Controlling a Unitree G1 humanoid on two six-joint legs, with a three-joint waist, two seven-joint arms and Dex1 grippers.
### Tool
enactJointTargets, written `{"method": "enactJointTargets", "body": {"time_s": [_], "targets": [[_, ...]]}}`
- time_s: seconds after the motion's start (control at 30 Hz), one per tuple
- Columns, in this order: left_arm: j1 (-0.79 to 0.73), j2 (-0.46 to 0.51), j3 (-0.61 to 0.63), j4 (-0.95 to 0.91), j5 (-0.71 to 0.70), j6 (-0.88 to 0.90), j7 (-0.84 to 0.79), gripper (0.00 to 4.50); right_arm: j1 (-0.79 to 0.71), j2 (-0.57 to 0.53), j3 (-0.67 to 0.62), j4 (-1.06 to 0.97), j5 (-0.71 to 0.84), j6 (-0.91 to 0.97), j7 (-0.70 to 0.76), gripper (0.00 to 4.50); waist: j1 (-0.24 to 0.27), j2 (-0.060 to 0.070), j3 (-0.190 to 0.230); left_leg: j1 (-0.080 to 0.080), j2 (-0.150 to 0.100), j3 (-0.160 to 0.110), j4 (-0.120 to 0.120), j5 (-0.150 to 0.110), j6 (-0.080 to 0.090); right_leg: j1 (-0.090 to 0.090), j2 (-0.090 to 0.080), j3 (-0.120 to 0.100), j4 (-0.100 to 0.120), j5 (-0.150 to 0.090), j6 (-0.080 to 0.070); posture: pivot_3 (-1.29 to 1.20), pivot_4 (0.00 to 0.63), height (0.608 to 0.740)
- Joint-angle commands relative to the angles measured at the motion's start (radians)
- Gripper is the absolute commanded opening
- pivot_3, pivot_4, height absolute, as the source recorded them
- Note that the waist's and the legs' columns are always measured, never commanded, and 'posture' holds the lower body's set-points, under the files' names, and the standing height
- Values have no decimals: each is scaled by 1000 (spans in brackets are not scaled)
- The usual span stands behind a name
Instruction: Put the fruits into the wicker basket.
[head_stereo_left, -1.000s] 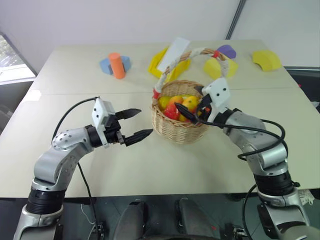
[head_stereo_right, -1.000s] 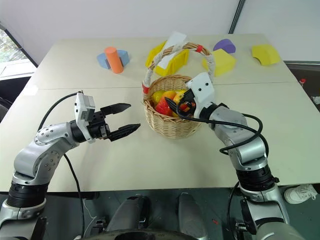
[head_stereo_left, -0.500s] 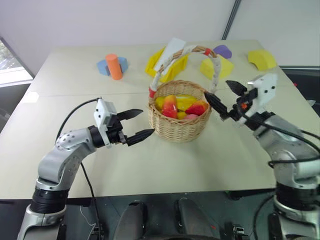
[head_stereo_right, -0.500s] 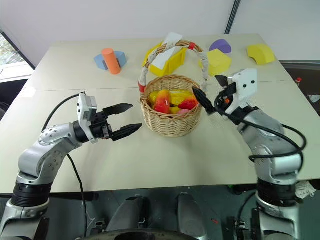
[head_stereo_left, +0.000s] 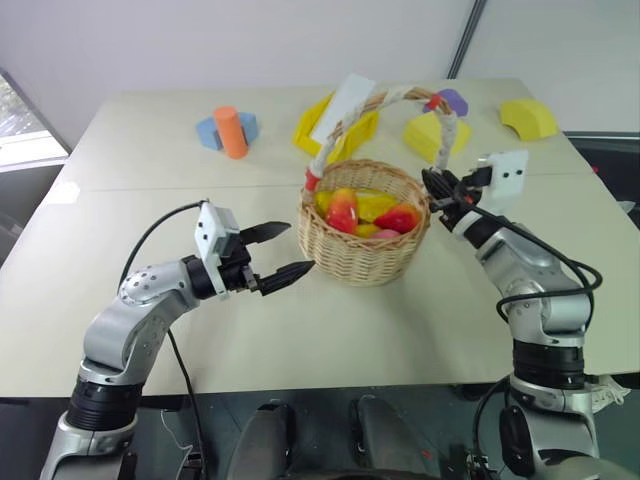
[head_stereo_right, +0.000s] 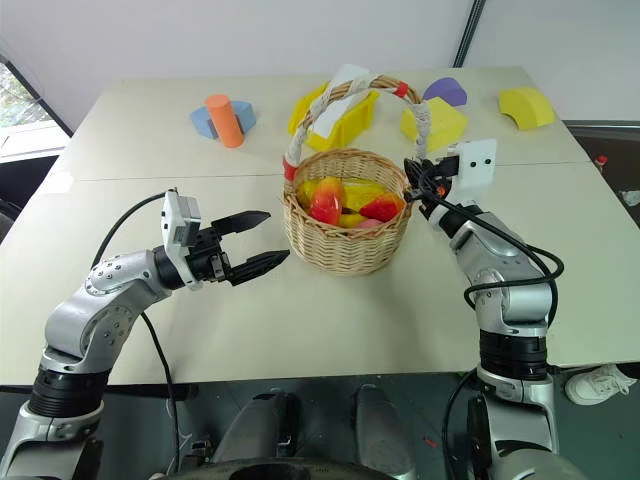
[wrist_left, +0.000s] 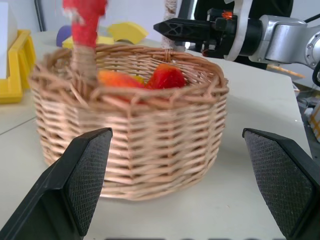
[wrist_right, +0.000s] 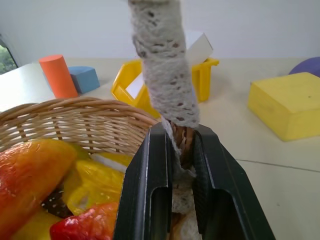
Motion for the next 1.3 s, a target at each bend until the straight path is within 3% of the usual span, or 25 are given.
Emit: {"method": "enactJointTargets", "body": {"time_s": [0.03, 0.3, 0.47, 0.6, 0.63, 0.7, 0.83, 1.03, 1.2, 1.3], "targets": [[-12, -3, 10, -30, -8, -15, 3, 4500, -6, -50, -96, -85, -8, -63, -18, 25, 1, 0, 0, 0, 0, 0, 0, 0, 0, 0, 0, 0, 0, 0, 0, 0, 150, 740], [-35, -18, -5, 5, 5, -32, -10, 4500, -1, -224, -323, 103, -135, -136, -163, 25, 4, 0, 0, 0, -1, 0, 0, 0, 0, 1, -1, 0, -1, 0, 0, 0, 150, 740], [-56, -44, -16, 24, 20, -46, -2, 4500, -49, -247, -402, 328, -160, -204, -248, 25, -8, 1, 0, 1, 0, 3, 0, 0, 0, 1, 1, 1, 0, 0, 0, 0, 150, 740], [-56, -50, -16, 25, 28, -50, 0, 4500, -40, -252, -409, 389, -154, -243, -234, 25, -9, 4, 0, 2, 1, 5, 0, 0, 1, 0, 2, 2, 1, 0, 0, 0, 150, 740], [-54, -51, -15, 26, 29, -51, 2, 4500, -35, -250, -412, 388, -149, -245, -232, 1073, -8, 4, 0, 2, 1, 5, 0, 0, 1, 0, 2, 3, 1, 0, 0, 0, 150, 740], [-54, -53, -12, 28, 31, -51, 5, 4500, -25, -249, -416, 374, -147, -246, -235, 1871, -5, 4, 0, 2, 1, 5, 0, 0, 1, 0, 2, 3, 1, 0, 0, 0, 150, 740], [-48, -50, -3, 44, 42, -57, 9, 4500, 52, -263, -433, 273, -162, -241, -238, 4023, 2, 4, 0, 2, 1, 5, 0, 0, 1, 1, 2, 3, 1, 0, 0, 0, 150, 740], [-19, -13, 45, 95, 73, -85, 19, 4500, 212, -254, -506, 93, -77, -225, -150, 4023, 2, 4, 0, 1, 0, 4, 0, 0, 1, 1, 2, 2, 0, 0, 0, 0, 150, 740], [47, 15, 129, 170, 106, -130, 53, 4500, 432, -282, -471, -75, 26, -257, 139, 4023, -6, 4, 0, 2, 2, 4, -1, -1, 1, 1, 2, 3, 0, 0, 0, 0, 150, 740], [89, 22, 160, 220, 129, -162, 67, 4500, 494, -300, -365, -166, 52, -259, 272, 4023, -10, 4, 0, 5, 2, 4, -1, -1, 1, 4, 3, 2, 0, 0, 0, 0, 150, 740]]}}
